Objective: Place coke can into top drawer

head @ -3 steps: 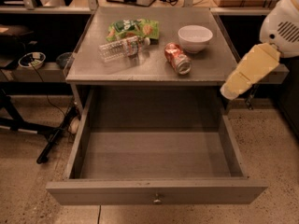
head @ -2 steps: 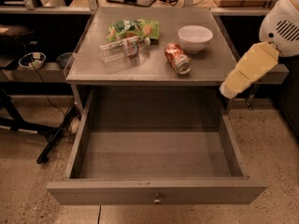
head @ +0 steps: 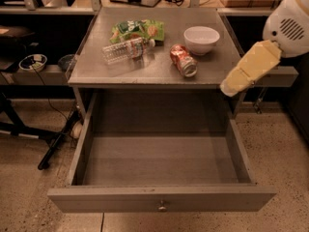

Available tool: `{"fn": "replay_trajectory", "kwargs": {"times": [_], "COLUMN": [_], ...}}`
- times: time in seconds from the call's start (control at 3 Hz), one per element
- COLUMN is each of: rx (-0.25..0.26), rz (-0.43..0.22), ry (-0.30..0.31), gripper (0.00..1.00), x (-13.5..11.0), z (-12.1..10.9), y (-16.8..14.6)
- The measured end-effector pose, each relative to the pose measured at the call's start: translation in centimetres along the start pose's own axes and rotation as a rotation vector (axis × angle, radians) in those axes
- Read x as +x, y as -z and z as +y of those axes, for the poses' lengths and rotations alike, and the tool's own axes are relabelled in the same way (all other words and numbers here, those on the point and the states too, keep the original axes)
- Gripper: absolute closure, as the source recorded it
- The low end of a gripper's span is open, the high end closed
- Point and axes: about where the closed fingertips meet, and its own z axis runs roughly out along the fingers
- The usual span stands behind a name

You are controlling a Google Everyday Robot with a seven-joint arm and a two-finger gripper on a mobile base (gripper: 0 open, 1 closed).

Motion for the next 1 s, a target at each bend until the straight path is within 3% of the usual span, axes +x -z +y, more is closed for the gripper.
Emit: {"fn": "replay_trajectory", "kwargs": {"times": [0.67, 1.0], "rx": [-0.018, -0.066], "rz": [-0.111, -0.236], "ry": [-0.106, -0.134], "gripper": [0.0, 0.0], "x": [-3.4, -4.8], "z": [-0.8, -1.5], "y": [-1.8, -2.2]}}
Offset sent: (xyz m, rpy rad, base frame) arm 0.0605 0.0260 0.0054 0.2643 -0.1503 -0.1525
